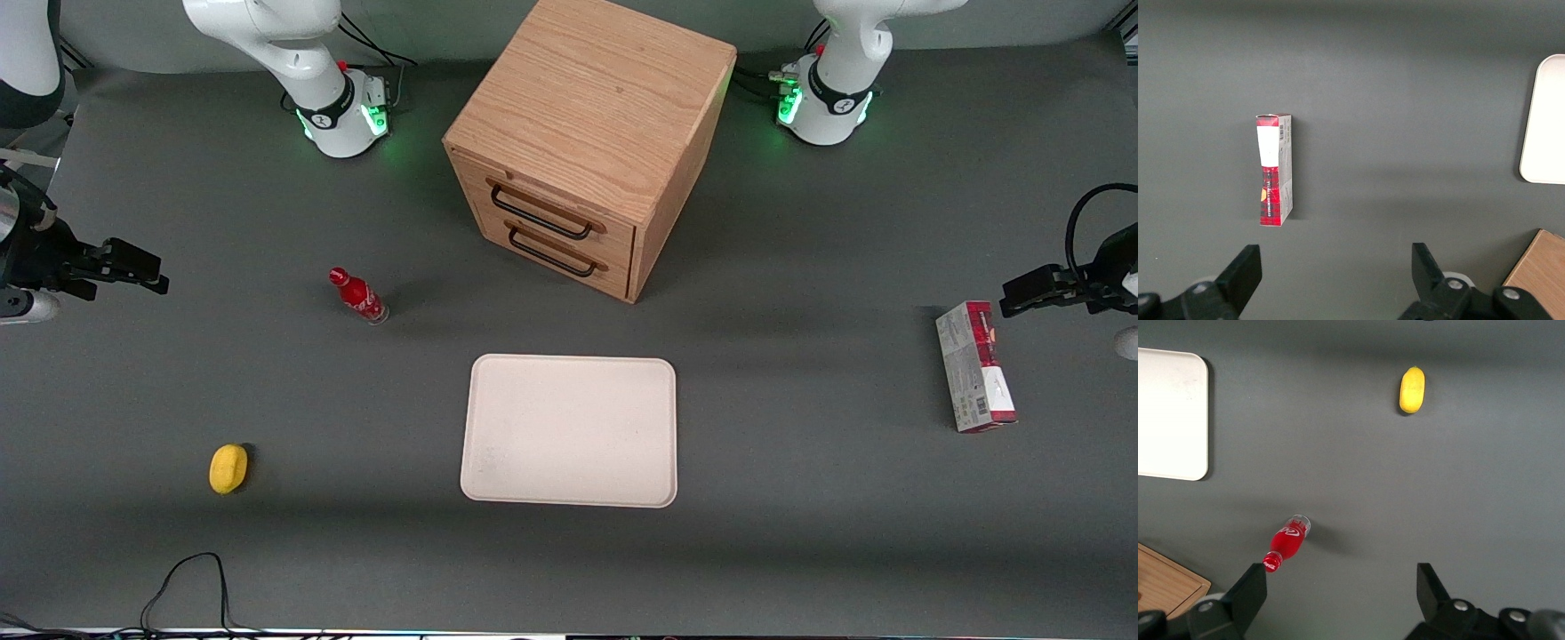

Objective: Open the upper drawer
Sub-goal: 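Lift the right gripper from rest toward the wooden cabinet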

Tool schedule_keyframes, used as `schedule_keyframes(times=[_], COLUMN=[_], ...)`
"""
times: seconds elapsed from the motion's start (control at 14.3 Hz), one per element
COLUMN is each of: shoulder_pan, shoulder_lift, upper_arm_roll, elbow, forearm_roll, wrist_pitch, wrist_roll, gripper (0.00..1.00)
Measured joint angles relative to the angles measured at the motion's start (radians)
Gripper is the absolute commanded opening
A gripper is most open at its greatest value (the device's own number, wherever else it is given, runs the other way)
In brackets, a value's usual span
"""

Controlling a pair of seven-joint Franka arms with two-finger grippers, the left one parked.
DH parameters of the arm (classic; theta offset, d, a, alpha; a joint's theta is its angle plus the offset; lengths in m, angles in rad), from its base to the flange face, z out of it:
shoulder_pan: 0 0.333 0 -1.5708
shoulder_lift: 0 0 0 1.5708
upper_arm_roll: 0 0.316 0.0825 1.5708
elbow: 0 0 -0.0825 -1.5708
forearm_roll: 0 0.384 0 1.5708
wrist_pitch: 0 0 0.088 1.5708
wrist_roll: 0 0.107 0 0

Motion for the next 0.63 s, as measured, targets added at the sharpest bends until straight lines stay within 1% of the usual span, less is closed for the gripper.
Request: schedule_keyframes(times=[0.42,0.56,0.63], shoulder_pan=[0.008,0.047,0.084], shoulder_lift=[0.0,0.0,0.0], upper_arm_roll=[0.002,0.005,0.006], elbow=[0.001,0.001,0.001], forearm_roll=[0.0,0.0,0.0], wrist_pitch=[0.0,0.0,0.0], wrist_roll=[-0.004,-0.008,-0.008], gripper=[1.0,1.0,1.0])
